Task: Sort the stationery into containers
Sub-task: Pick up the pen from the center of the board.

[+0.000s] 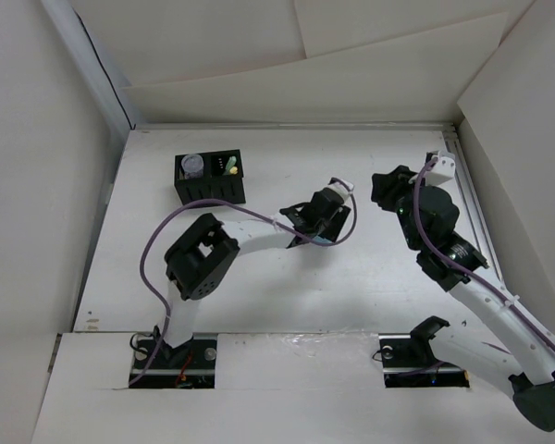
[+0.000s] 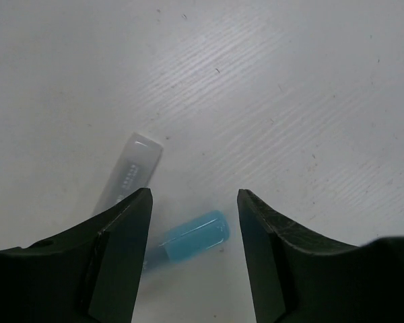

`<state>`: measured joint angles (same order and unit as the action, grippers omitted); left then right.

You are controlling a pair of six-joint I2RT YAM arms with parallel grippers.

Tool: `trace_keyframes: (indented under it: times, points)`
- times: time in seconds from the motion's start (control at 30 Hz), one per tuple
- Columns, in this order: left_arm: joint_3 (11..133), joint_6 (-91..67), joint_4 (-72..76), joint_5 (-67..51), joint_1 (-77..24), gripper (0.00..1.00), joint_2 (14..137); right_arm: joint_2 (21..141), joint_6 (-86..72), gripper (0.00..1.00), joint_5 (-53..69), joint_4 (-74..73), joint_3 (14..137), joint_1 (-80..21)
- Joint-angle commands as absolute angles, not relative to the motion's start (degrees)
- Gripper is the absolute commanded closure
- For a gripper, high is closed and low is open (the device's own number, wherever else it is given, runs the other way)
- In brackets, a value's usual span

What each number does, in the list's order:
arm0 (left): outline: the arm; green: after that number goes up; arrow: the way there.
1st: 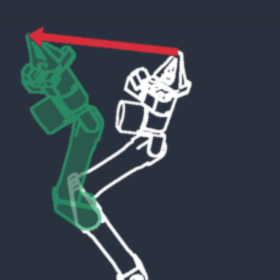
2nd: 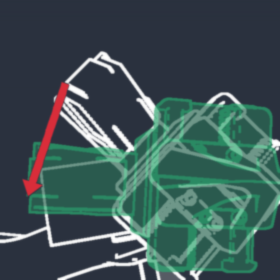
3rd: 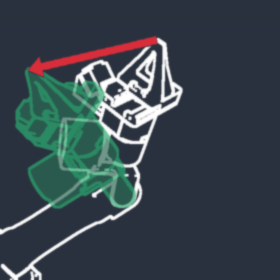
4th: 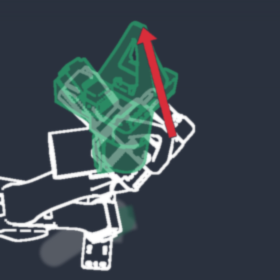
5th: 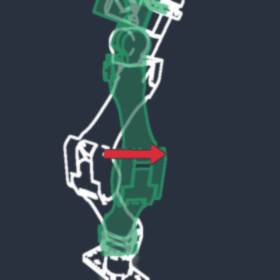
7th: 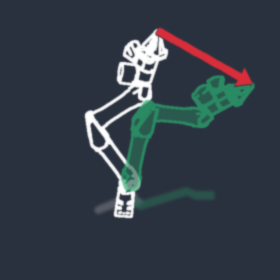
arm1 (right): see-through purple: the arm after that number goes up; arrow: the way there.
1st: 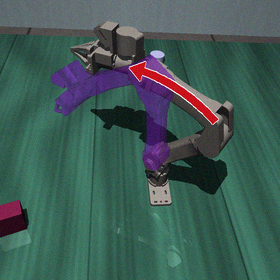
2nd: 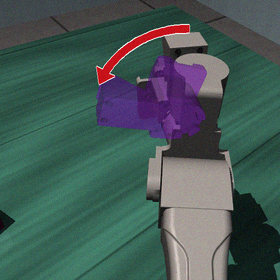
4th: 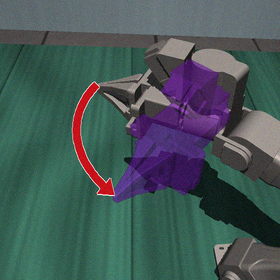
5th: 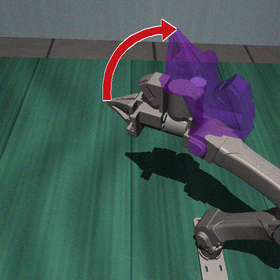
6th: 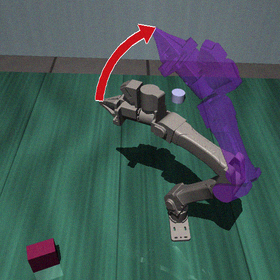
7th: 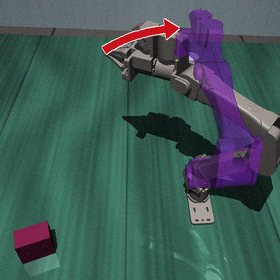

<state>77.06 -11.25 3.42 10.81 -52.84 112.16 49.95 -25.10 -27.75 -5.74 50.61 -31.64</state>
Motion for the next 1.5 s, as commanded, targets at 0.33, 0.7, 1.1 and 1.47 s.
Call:
trace_keyframes:
  times: [0.33,0.7,1.1,1.47]
  points:
    - [81.7,-6.4,1.7,15.8,-53.4,0.47,115.5,49.3,-25.2,0.46,-28.4,-4.7,51.8,-31.2]
    - [85.0,-4.2,0.5,17.4,-51.8,0.59,121.1,48.8,-25.2,0.46,-28.4,-4.7,51.8,-31.2]
    - [88.6,-2.6,-0.8,19.4,-51.2,0.61,124.6,48.8,-25.2,0.46,-27.9,-4.7,51.8,-31.2]
    - [91.4,-0.5,-2.5,21.5,-51.2,0.62,126.3,49.3,-25.2,0.46,-27.3,-4.7,51.8,-31.2]
